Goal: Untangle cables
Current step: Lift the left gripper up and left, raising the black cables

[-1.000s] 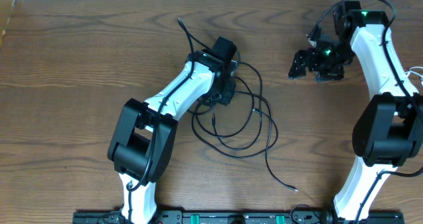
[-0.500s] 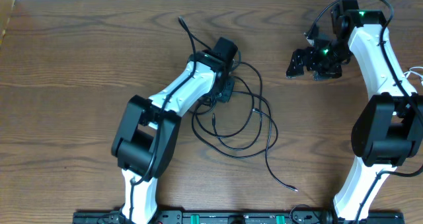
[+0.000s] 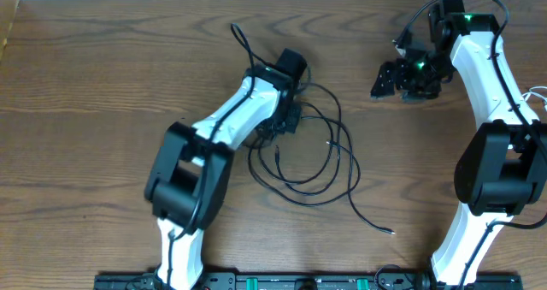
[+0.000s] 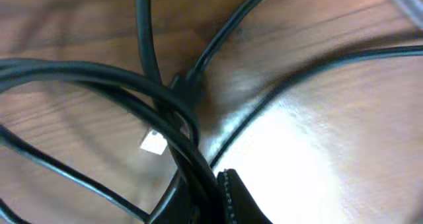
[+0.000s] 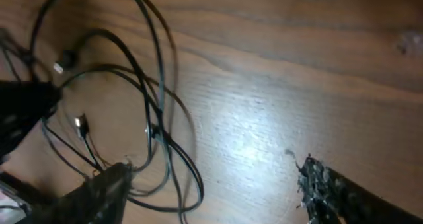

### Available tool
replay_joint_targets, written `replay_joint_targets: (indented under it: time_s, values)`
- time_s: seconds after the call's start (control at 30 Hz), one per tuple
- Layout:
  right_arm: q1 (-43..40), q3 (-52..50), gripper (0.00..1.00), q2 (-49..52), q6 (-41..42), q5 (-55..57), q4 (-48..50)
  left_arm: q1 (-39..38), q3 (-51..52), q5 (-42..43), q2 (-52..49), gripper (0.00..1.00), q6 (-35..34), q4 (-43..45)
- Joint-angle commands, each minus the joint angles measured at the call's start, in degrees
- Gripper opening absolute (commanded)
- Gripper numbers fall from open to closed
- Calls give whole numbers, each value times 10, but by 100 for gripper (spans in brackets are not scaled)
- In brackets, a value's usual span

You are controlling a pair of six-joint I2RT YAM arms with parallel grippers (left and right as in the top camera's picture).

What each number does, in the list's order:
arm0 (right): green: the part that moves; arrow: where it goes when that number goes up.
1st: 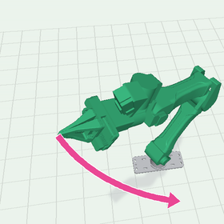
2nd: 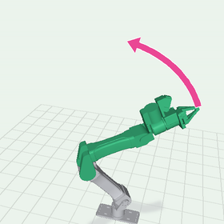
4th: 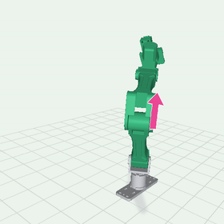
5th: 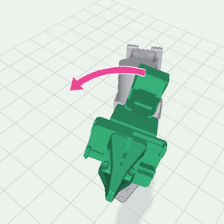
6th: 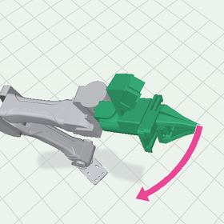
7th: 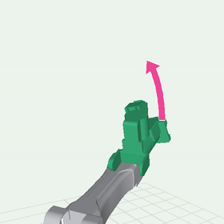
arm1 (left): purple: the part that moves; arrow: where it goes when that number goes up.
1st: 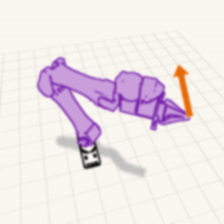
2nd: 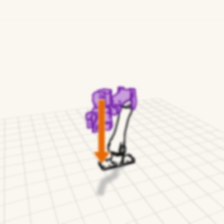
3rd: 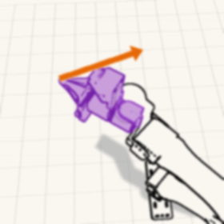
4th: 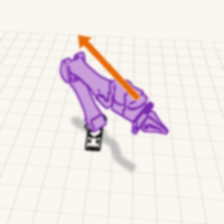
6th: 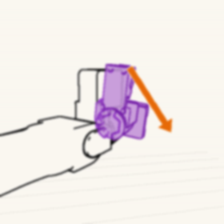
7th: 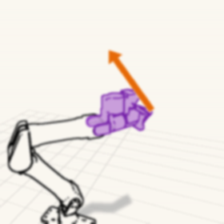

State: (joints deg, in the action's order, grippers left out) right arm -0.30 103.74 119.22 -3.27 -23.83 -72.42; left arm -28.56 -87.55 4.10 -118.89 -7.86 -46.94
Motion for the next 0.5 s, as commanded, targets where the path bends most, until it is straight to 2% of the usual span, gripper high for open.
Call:
replay_joint_targets:
  time_s: [0.0,0.27,0.47]
  values:
    - [14,1,78,0,0,-34,23,6,-38,-7,125,8,-3,-14]
    - [50,5,80,-47,-2,-97,108,25,-38,-3,332,8,-3,26]
    - [68,5,82,-101,-2,-164,182,39,-38,-3,413,8,-3,66]
